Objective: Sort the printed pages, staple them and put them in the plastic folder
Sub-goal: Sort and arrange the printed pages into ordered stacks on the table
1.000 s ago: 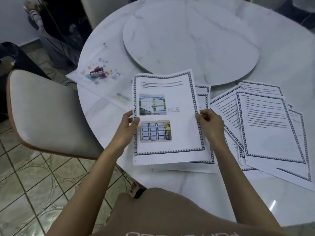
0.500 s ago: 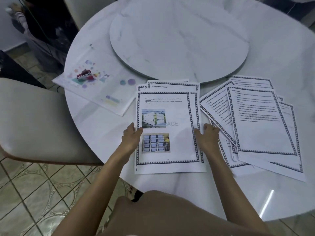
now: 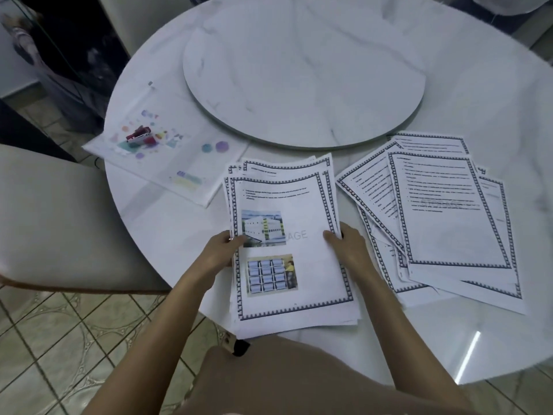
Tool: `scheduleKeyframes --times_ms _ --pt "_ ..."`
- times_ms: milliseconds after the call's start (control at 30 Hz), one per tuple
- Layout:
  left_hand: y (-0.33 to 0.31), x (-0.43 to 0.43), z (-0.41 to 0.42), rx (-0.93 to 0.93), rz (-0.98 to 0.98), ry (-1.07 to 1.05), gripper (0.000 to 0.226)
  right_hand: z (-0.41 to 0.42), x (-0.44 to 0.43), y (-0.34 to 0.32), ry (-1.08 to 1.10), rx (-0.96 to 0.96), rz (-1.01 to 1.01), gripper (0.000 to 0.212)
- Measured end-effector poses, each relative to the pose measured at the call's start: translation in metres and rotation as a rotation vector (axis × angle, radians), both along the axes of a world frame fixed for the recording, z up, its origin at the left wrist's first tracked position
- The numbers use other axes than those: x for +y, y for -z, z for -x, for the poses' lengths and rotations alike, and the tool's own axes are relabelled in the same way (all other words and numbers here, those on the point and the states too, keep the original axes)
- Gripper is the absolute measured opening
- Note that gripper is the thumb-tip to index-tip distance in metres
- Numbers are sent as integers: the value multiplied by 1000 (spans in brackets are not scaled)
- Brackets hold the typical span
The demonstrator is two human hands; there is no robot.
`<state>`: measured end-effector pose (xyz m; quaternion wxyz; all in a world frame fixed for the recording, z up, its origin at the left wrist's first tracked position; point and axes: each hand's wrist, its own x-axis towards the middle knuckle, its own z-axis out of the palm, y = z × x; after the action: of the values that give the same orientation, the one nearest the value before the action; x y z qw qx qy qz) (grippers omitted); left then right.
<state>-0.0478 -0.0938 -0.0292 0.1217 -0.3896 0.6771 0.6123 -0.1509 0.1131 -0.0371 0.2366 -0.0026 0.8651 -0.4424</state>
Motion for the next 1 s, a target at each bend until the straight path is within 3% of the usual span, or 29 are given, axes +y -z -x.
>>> scheduleKeyframes --times_ms 200,333,467,600,700,1000 --pt "-18 3 9 340 152 -68 28 6 -14 -22 55 276 156 29" --pt "-53 -9 23 620 262 -106 30 18 -23 -52 131 399 340 14" --pt "-74 -13 26 822 291 -165 29 21 -29 -71 176 474 505 30" --pt "-64 -12 17 856 244 -171 30 14 -29 -68 153 435 561 27" --pt "-53 -11 10 808 239 -185 28 10 -24 -58 128 395 544 6" --pt "-56 4 14 837 162 -243 29 2 -30 -68 131 461 621 22"
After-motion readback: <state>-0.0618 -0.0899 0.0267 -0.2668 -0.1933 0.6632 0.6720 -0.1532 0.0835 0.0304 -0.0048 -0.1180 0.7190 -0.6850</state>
